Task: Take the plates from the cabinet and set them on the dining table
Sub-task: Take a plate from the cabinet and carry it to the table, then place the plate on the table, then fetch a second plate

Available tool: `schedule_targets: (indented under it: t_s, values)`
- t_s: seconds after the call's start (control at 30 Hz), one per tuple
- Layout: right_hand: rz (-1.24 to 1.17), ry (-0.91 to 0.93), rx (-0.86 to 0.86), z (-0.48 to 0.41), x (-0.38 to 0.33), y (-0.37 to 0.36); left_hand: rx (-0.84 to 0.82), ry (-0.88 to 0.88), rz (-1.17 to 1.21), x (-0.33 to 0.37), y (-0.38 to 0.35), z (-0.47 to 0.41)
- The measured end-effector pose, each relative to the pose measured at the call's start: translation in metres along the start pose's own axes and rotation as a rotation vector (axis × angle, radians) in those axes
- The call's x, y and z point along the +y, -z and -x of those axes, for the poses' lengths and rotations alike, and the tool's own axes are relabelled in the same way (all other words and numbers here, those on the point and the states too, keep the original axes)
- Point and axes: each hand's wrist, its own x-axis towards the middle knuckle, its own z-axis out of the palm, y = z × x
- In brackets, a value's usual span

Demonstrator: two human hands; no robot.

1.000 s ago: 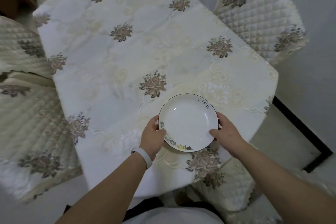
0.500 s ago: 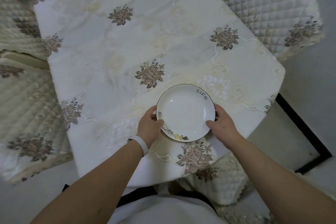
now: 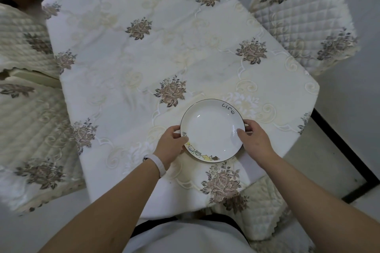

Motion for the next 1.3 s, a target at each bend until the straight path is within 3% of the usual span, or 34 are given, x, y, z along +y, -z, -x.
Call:
schedule_targets:
  t_s: [0.17,0.27,0.53,0.7,0.93,1.3]
  values:
    - [0.076,0.061,0.066,-0.001,-0.011,0.011,0.041,-0.024,-0.034,0.018,0.029,0.012]
    - [0.162,0.188,0.063,0.002,-0.026,0.009,0.11,-0.116,-0.116,0.031,0.051,0.028]
    - [0.569,0.657,-0.106,0.036,-0.083,-0.035,0.289,-0.488,-0.736,0.039,0.109,0.09]
    - [0.739,0.924,-0.13,0.074,-0.126,-0.09,0.393,-0.651,-0.996,0.023,0.163,0.122]
    - [0.904,1.193,-0.196,0.152,-0.173,-0.194,0.557,-0.673,-1.026,-0.036,0.272,0.175]
    - [0.99,1.408,-0.287,0.317,-0.223,-0.406,0.79,-0.524,-1.054,-0.171,0.471,0.269]
